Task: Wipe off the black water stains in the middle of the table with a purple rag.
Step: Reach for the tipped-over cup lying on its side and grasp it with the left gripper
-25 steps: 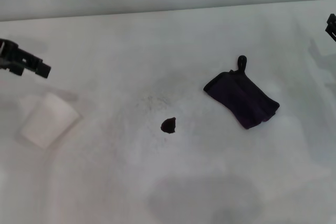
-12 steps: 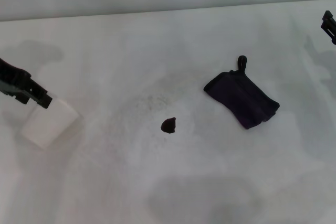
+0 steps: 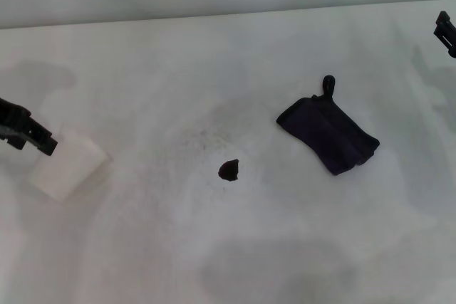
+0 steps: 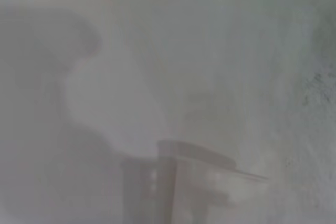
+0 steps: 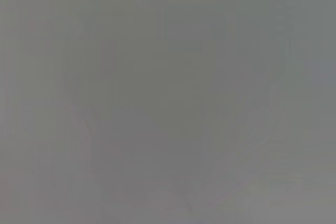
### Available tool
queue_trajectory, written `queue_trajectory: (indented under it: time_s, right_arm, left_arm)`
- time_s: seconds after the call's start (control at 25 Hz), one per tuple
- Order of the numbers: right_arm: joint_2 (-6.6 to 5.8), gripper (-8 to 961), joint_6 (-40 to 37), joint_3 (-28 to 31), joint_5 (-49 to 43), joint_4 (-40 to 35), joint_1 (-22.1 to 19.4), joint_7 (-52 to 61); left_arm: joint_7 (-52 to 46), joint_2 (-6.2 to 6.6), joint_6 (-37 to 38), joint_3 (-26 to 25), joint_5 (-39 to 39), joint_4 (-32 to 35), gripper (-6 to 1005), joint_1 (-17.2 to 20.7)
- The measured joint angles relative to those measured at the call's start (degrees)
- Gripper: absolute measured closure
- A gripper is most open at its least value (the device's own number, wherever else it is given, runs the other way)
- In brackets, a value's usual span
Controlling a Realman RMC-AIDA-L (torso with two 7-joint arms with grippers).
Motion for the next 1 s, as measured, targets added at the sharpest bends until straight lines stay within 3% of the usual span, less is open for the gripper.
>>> queue_trajectory:
  time_s: [0.44,0.72,0.88,1.0]
  right_arm:
    - [0.07,82,-3.07,0.01,0.0,0.4,0.48,0.0]
    - [0.1,82,-6.29,2.1,0.08,0.48,1.41,0.0]
    - [0.14,82,-6.45,2.88,0.09,0.49,1.19,0.0]
    - [0.15,82,-6.47,3.46,0.09,0.53,0.96,0.0]
  left_arm:
    - [10.71,-0.82,-4.85,0.0,2.55,-0.58,380,0.65]
    - [10.16,-4.94,-14.2,-0.01,11.56,-0.54,369,-0.57]
    - [10.11,-5.06,-15.06,-0.04,9.82,-0.62,366,-0.79]
    - [11.75,-4.76,-14.37,-0.08,3.52,-1.68,370,0.35]
